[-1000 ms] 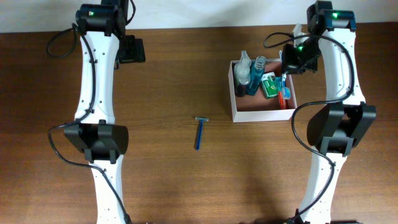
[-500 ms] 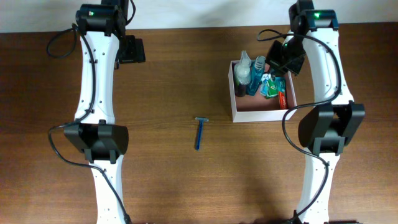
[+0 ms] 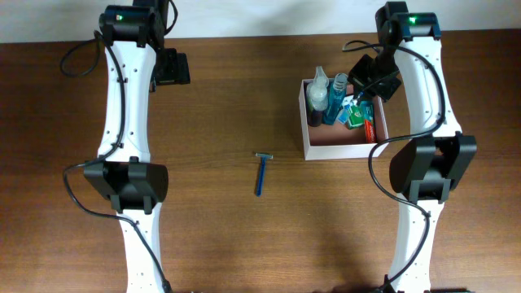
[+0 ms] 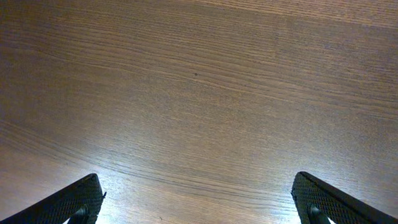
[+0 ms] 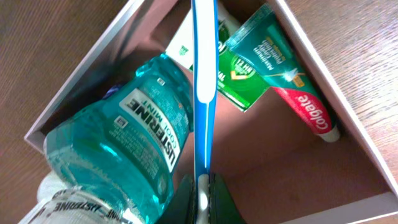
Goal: Pack container
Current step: 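Lower the toothbrush into the box and open the right gripper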
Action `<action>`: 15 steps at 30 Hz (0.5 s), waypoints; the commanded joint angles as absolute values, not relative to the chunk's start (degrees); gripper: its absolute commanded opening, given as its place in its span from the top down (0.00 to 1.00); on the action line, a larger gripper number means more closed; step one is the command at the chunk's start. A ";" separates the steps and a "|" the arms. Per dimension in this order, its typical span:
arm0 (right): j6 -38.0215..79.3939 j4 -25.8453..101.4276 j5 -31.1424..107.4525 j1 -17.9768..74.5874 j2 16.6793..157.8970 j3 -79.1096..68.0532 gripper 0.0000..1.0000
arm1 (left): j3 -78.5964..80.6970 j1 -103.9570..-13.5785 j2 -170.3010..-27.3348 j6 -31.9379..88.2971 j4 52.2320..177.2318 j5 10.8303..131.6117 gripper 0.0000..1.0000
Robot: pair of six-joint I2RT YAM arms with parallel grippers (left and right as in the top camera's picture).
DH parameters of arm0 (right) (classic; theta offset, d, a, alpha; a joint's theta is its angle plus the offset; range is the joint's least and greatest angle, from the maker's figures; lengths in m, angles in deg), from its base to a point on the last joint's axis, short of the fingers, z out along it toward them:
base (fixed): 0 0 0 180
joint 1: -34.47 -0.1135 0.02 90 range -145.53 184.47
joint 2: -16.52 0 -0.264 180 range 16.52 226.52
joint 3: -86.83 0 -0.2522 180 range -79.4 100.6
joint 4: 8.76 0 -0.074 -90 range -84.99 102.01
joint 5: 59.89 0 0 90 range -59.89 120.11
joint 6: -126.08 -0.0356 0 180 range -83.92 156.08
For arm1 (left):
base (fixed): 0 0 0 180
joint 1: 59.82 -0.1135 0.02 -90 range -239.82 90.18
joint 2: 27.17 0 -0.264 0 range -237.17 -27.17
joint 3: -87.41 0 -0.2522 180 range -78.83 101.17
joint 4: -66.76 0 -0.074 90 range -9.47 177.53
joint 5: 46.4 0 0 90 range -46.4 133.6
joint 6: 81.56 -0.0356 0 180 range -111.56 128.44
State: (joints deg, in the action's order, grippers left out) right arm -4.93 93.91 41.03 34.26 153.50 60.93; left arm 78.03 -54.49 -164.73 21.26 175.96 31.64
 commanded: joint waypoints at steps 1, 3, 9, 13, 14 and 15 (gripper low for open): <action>-6.37 94.15 38.34 33.71 151.56 60.67 0.96 | 77.90 -54.58 -163.26 20.34 176.42 31.88 0.01; -6.37 94.13 38.23 33.71 151.58 60.67 0.72 | 77.90 -54.58 -163.26 20.37 176.40 31.88 0.01; -6.18 94.13 37.75 33.71 151.58 60.67 0.43 | 77.90 -54.58 -163.26 20.34 176.40 31.88 0.01; -6.18 94.13 37.75 33.85 151.56 60.91 0.43 | 77.90 -54.58 -163.26 20.34 176.40 31.86 0.01; -6.15 94.15 37.75 34.06 151.54 61.17 0.43 | 77.90 -54.58 -163.26 20.34 176.38 31.86 0.01; -6.07 94.35 37.75 34.26 151.47 61.50 0.43 | 77.90 -54.58 -163.26 20.34 176.38 31.86 0.01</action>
State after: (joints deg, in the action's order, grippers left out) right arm -5.91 94.11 38.93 34.26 153.50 60.93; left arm 78.03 -54.49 -164.73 21.26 176.31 31.66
